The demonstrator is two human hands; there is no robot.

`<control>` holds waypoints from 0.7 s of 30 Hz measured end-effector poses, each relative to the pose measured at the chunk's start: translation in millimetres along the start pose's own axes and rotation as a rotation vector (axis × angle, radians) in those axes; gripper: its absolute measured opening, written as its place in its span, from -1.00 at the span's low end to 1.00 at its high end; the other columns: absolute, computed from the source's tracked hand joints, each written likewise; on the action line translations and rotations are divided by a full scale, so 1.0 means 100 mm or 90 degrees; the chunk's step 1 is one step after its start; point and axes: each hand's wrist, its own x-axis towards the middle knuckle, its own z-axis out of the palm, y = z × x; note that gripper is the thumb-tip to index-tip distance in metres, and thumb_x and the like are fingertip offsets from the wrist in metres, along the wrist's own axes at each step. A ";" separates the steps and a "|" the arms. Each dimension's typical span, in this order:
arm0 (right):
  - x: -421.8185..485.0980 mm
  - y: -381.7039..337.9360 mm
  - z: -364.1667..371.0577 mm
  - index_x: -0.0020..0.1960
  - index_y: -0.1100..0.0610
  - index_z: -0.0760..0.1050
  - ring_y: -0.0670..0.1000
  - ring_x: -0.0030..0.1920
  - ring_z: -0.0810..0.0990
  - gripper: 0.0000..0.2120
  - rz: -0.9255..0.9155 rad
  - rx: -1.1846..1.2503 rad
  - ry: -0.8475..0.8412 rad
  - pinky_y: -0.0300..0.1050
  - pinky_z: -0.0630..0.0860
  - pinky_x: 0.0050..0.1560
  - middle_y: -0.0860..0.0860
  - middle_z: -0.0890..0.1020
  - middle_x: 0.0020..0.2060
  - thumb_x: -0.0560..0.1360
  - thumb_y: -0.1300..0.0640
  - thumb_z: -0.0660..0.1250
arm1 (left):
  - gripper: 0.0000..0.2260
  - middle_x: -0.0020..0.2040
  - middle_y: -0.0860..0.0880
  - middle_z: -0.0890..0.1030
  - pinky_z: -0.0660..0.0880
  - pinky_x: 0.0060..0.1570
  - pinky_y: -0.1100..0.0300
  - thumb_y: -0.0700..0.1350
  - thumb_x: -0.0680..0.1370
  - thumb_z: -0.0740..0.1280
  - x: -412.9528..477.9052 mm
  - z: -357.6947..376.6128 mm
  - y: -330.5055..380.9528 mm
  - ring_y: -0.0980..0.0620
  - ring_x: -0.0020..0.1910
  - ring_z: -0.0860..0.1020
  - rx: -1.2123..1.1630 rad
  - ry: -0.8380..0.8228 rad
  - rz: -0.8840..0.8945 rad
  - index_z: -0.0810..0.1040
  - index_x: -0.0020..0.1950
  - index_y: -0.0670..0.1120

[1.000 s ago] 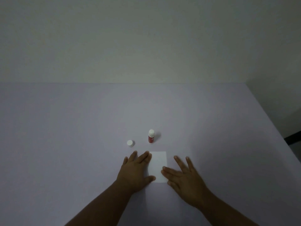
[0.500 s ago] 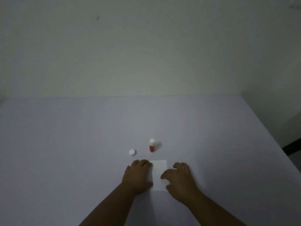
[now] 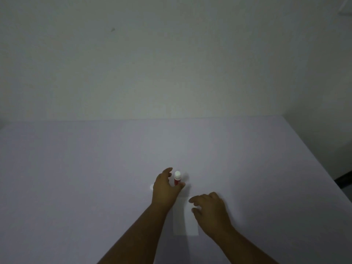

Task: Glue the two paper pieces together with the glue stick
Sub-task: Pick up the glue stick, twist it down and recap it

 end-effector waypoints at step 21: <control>0.30 -0.61 -0.52 -0.06 0.19 0.54 0.02 -0.27 0.58 -0.87 0.284 0.836 -0.063 -0.17 0.53 -0.23 0.13 0.64 -0.25 0.49 0.12 0.33 | -0.77 -0.28 -0.11 0.58 0.54 -0.25 0.31 -0.01 0.45 0.43 -0.16 -0.52 0.38 0.04 -0.27 0.56 -0.436 -0.098 -0.091 0.64 -0.16 -0.19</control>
